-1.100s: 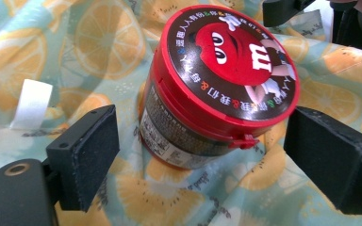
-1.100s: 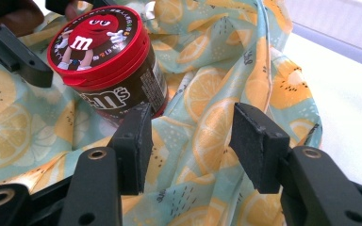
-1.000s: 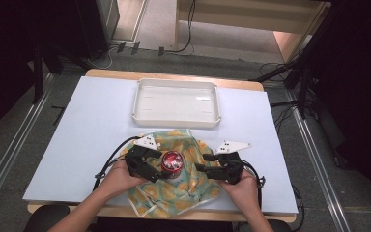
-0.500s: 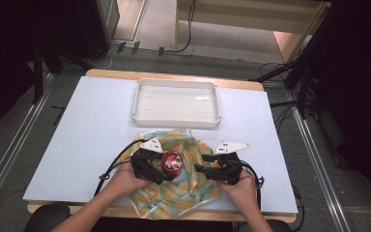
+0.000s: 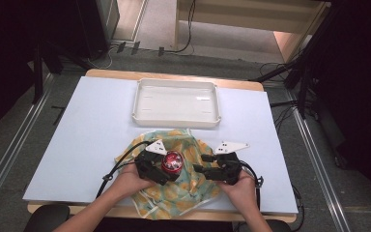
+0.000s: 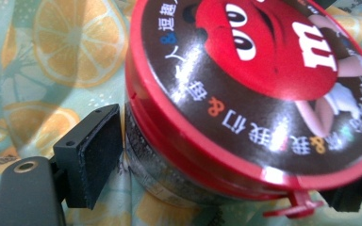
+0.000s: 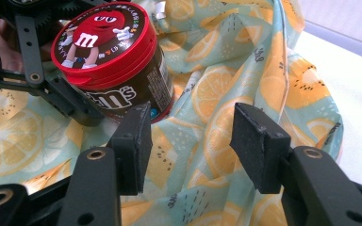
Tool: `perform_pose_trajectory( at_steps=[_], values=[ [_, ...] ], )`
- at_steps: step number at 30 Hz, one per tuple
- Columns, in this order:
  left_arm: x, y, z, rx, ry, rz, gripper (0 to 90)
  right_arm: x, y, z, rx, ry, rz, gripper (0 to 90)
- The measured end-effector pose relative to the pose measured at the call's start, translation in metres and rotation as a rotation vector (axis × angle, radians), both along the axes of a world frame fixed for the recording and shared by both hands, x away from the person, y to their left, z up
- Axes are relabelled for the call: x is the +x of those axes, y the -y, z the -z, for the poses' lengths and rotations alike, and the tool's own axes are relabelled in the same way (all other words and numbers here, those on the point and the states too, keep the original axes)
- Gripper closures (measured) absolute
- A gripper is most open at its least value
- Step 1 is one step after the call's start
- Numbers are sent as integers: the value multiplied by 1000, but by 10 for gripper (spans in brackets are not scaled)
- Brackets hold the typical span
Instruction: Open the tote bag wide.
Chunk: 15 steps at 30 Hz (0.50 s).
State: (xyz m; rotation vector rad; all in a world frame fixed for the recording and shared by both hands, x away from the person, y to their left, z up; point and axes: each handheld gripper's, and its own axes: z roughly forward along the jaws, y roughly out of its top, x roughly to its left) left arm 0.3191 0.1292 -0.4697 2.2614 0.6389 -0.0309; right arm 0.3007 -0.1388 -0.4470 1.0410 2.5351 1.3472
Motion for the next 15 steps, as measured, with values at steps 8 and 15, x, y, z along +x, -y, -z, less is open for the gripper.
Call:
perform_pose_trajectory(
  at_steps=[8,15],
  values=[
    [-4,2,0,21,38,-19,190,0,-1,1,-2,0,1,491],
    [-5,-2,-5,12,76,-11,239,0,-1,1,-1,0,-1,492]
  ],
)
